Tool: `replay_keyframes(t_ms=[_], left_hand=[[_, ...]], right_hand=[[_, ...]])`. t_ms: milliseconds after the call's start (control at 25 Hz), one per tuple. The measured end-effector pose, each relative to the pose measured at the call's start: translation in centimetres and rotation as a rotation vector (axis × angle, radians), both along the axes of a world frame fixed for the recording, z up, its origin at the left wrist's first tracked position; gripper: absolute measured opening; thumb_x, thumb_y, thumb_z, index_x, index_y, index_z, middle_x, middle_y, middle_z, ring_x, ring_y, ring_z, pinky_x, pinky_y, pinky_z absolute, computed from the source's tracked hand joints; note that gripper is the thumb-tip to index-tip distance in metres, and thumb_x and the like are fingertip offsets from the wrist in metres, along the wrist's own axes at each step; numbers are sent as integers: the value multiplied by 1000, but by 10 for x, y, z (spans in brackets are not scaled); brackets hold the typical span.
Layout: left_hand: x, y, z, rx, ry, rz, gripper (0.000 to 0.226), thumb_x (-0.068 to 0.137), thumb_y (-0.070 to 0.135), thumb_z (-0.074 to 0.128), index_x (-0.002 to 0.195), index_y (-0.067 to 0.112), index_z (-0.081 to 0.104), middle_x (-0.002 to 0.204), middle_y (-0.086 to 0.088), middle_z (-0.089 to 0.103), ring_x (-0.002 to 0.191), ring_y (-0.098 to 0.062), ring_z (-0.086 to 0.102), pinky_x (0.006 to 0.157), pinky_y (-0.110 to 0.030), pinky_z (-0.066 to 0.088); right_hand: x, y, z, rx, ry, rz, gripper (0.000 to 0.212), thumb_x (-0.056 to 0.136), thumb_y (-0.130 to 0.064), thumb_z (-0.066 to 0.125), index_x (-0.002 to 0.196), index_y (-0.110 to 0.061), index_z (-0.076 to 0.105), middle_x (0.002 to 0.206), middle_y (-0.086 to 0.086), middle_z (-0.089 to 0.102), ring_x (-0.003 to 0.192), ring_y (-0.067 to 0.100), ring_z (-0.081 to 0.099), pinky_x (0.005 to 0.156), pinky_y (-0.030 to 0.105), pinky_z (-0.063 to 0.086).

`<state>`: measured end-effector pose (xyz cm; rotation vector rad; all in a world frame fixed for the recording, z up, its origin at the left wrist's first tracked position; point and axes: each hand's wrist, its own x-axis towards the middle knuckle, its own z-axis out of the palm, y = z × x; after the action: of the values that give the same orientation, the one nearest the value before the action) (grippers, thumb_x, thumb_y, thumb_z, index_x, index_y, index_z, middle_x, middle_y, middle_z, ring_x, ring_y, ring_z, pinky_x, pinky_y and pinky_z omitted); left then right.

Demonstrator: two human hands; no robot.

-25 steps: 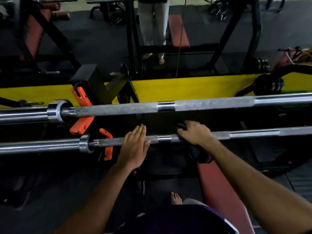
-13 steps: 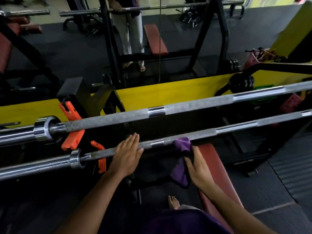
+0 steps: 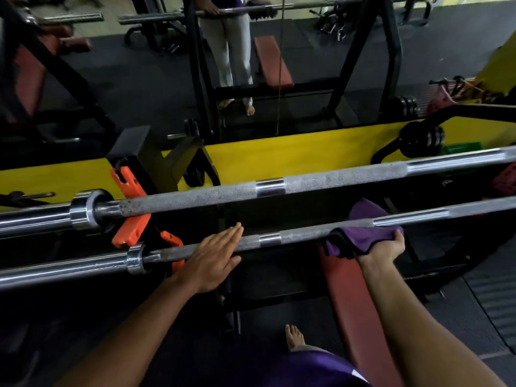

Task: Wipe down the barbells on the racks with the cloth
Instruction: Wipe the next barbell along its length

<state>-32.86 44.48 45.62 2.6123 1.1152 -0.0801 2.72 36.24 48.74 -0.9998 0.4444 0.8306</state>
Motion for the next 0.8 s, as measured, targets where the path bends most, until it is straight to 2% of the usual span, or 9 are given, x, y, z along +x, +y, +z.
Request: replay_keyframes(t_ms=[80, 200, 360, 480, 520, 600, 640, 720, 800], left_hand=[[0, -2, 0, 18, 8, 4, 73, 102, 57, 22, 161, 28, -10, 168, 13, -11, 152, 1, -7, 121, -25, -2], [0, -2, -3, 64, 22, -13, 76, 102, 54, 30, 162, 26, -7, 170, 9, -6, 154, -4, 0, 120, -25, 0], [-3, -1, -5, 54, 27, -23, 73, 105, 51, 32, 162, 26, -7, 170, 9, -5, 155, -6, 1, 121, -25, -1], [-1, -4, -3, 47, 34, 4, 72, 107, 54, 29, 161, 28, -11, 169, 12, -12, 154, -3, -6, 120, -24, -7], [0, -5, -4, 59, 34, 10, 73, 106, 56, 27, 161, 28, -12, 169, 12, -12, 154, -3, -7, 121, -25, -7], [0, -9, -7, 121, 32, 23, 73, 106, 56, 24, 161, 25, -12, 170, 9, -9, 155, -5, -5, 123, -27, -5], [-1, -10, -10, 166, 37, 28, 72, 106, 56, 24, 162, 23, -10, 170, 6, -5, 155, -7, -2, 125, -29, -3], [1, -12, -14, 243, 53, 34, 71, 107, 53, 23, 163, 18, -3, 171, 2, 2, 156, -12, 4, 125, -34, 2], [4, -14, -15, 288, 56, 37, 70, 107, 51, 24, 163, 15, 2, 171, -1, 5, 156, -15, 7, 125, -36, 4]], right_hand=[[-20, 13, -12, 2, 33, 71, 40, 105, -48, 29, 97, -22, 59, 111, 8, 63, 88, 24, 60, 66, 33, 45], [-76, 27, -38, -41, 89, 281, 44, 106, -44, 26, 104, -20, 62, 98, 6, 69, 99, 28, 63, 77, 33, 48], [-129, 33, -39, -84, 249, 419, 46, 104, -47, 32, 111, -15, 65, 96, 10, 72, 90, 27, 63, 68, 34, 48], [-108, 32, -30, -49, 208, 317, 55, 107, -39, 30, 86, -15, 75, 100, 10, 70, 77, 22, 70, 65, 31, 48], [-97, 28, -17, -34, 156, 293, 65, 109, -33, 26, 72, -16, 76, 93, 7, 71, 65, 16, 71, 62, 27, 48], [-72, 11, 19, -59, 29, 305, 75, 111, -18, 18, 57, -20, 69, 57, -6, 68, 41, 0, 61, 51, 16, 42], [-64, 2, 44, -85, -23, 270, 76, 111, -13, 16, 54, -20, 65, 42, -13, 60, 36, -3, 57, 45, 11, 38], [-49, -7, 68, -111, -80, 133, 69, 110, -13, 16, 59, -19, 63, 34, -16, 53, 41, 2, 59, 31, 8, 32], [-27, -2, 42, -55, -19, 60, 48, 110, -25, 22, 77, -17, 56, 44, -3, 63, 54, 12, 61, 39, 15, 40]])
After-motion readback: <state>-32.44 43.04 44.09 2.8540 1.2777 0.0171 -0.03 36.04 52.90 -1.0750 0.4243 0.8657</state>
